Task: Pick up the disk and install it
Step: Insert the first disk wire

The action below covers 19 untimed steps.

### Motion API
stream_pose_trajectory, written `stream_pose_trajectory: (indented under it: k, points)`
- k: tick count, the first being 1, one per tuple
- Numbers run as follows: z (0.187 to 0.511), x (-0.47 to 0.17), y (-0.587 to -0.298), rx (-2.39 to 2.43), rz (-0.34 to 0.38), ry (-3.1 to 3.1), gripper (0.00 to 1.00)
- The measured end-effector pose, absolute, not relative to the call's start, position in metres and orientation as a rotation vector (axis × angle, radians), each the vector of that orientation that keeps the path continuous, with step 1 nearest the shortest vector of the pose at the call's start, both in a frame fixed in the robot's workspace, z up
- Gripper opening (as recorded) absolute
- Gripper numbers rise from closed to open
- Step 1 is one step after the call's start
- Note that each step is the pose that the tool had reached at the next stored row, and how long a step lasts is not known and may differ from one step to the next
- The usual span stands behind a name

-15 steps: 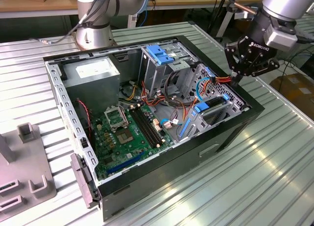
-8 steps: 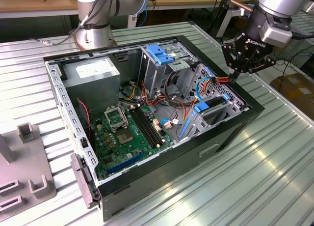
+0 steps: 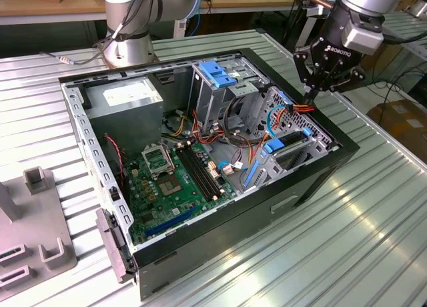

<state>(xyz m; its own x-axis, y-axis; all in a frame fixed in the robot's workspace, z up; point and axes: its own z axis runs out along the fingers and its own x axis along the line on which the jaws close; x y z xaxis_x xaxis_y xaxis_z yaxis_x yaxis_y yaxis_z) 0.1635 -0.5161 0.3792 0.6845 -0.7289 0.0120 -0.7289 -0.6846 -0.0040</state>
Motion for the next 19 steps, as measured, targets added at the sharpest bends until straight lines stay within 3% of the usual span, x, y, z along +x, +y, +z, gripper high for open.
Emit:
stream_pose_trajectory:
  k: [19]
  points:
    - [0.3787, 0.1699, -0.5150, 2.975, 0.027, -0.989, 0.12]
